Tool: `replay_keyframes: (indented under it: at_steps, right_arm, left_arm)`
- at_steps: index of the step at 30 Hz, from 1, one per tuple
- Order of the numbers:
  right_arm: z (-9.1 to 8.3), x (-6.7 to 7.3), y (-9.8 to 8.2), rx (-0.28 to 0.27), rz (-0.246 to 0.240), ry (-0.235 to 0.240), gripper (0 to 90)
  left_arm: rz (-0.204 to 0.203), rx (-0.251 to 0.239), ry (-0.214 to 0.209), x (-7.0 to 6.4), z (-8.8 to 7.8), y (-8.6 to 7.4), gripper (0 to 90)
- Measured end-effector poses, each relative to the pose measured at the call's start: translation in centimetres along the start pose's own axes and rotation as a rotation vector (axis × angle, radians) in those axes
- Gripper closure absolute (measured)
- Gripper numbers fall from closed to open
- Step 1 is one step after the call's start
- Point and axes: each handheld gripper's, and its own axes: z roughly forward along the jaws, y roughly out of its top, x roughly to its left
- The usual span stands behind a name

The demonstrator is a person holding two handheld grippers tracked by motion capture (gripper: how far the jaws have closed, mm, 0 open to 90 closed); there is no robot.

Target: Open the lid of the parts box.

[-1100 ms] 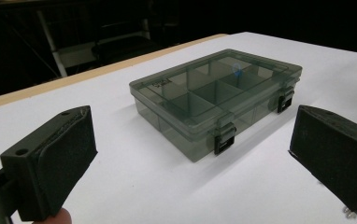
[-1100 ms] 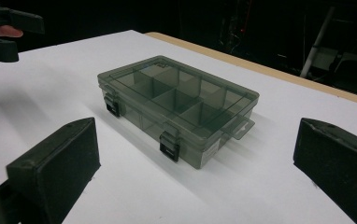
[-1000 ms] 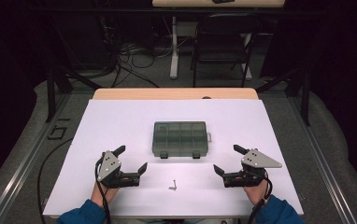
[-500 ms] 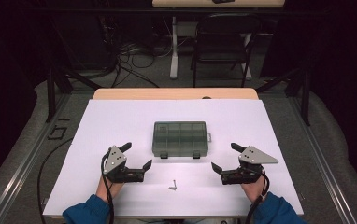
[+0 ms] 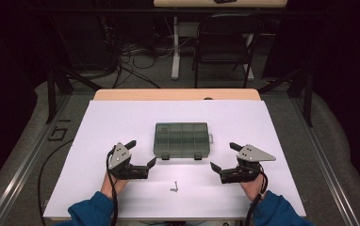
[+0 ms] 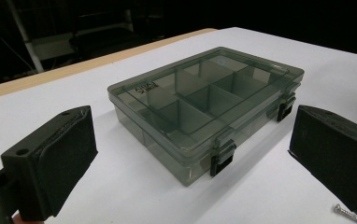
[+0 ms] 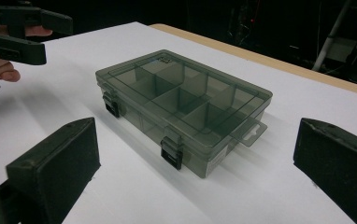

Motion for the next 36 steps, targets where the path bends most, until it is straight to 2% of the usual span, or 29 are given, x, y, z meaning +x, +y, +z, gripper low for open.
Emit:
replay_keyframes:
  at_steps: [11, 13, 19, 21, 22, 26, 27, 28, 29, 30, 32, 34, 36]
  right_arm:
    - [1.0, -0.3, 0.2, 0.017, 0.012, 0.015, 0.0]
    - [1.4, -0.3, 0.2, 0.018, 0.014, 0.022, 0.0]
    - [2.0, -0.7, 0.2, 0.049, 0.018, 0.033, 0.0]
    - [2.2, -0.8, 0.2, 0.057, 0.024, 0.033, 0.0]
    - [2.3, -0.8, 0.2, 0.064, 0.021, 0.036, 0.0]
    - [2.7, -0.9, 0.1, 0.087, 0.022, 0.044, 0.6]
    - [2.8, -0.9, 0.0, 0.092, 0.023, 0.047, 0.8]
    - [2.9, -1.0, 0.0, 0.112, 0.019, 0.04, 1.1]
    - [3.1, -1.0, -0.1, 0.109, 0.028, 0.045, 1.4]
    - [3.1, -1.1, -0.1, 0.132, 0.02, 0.047, 2.0]
    - [3.3, -1.2, -0.2, 0.136, 0.027, 0.044, 4.1]
    - [3.5, -1.4, -0.3, 0.141, 0.027, 0.048, 9.0]
    - [3.6, -1.5, -0.4, 0.15, 0.024, 0.044, 15.9]
  left_arm:
    - [-0.012, 0.012, -0.018, 0.4, 0.9, 0.1, 0.4]
    - [-0.025, 0.011, -0.018, 0.5, 1.0, 0.0, 0.5]
    - [-0.032, 0.049, -0.041, 0.9, 1.0, 0.1, 1.5]
    - [-0.035, 0.047, -0.025, 0.8, 1.1, 0.0, 1.8]
    - [-0.033, 0.063, -0.039, 0.9, 1.1, 0.0, 1.9]
    - [-0.035, 0.079, -0.049, 1.2, 1.1, -0.1, 2.6]
    - [-0.038, 0.072, -0.036, 1.3, 1.2, -0.2, 3.4]
    - [-0.043, 0.08, -0.05, 1.4, 1.2, -0.2, 4.2]
    - [-0.042, 0.092, -0.056, 1.6, 1.2, -0.3, 5.9]
    - [-0.049, 0.092, -0.054, 1.7, 1.2, -0.3, 7.7]
    - [-0.054, 0.106, -0.056, 1.8, 1.3, -0.4, 14.5]
    - [-0.056, 0.122, -0.071, 1.8, 1.4, -0.5, 16.3]
    - [-0.05, 0.14, -0.08, 1.7, 1.5, -0.7, 24.1]
